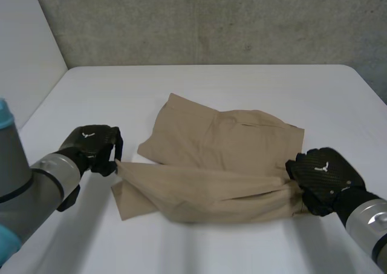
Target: Fold the shorts.
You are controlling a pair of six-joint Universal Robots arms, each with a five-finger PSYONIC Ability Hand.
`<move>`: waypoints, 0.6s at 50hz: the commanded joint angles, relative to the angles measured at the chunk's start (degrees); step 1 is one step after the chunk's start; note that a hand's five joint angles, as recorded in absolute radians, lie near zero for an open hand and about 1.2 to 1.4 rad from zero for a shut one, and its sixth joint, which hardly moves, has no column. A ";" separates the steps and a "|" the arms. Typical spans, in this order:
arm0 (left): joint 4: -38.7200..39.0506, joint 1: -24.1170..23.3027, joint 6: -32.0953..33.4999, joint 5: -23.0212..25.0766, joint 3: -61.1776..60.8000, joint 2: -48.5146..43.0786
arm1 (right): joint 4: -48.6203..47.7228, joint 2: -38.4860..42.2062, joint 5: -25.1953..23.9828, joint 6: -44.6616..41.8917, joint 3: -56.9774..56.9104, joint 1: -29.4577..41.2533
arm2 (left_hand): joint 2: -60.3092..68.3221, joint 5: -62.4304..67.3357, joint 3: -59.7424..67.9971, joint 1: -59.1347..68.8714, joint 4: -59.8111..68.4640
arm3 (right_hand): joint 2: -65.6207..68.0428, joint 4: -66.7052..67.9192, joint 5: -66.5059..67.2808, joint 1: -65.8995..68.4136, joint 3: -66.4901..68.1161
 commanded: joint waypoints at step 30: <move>-11.44 2.18 0.93 8.01 -1.40 19.23 | 31.66 -4.68 -12.12 -13.77 -14.90 -12.82 | 11.29 13.84 11.76 15.71 11.34 | 12.60 11.89 15.12 29.54 12.48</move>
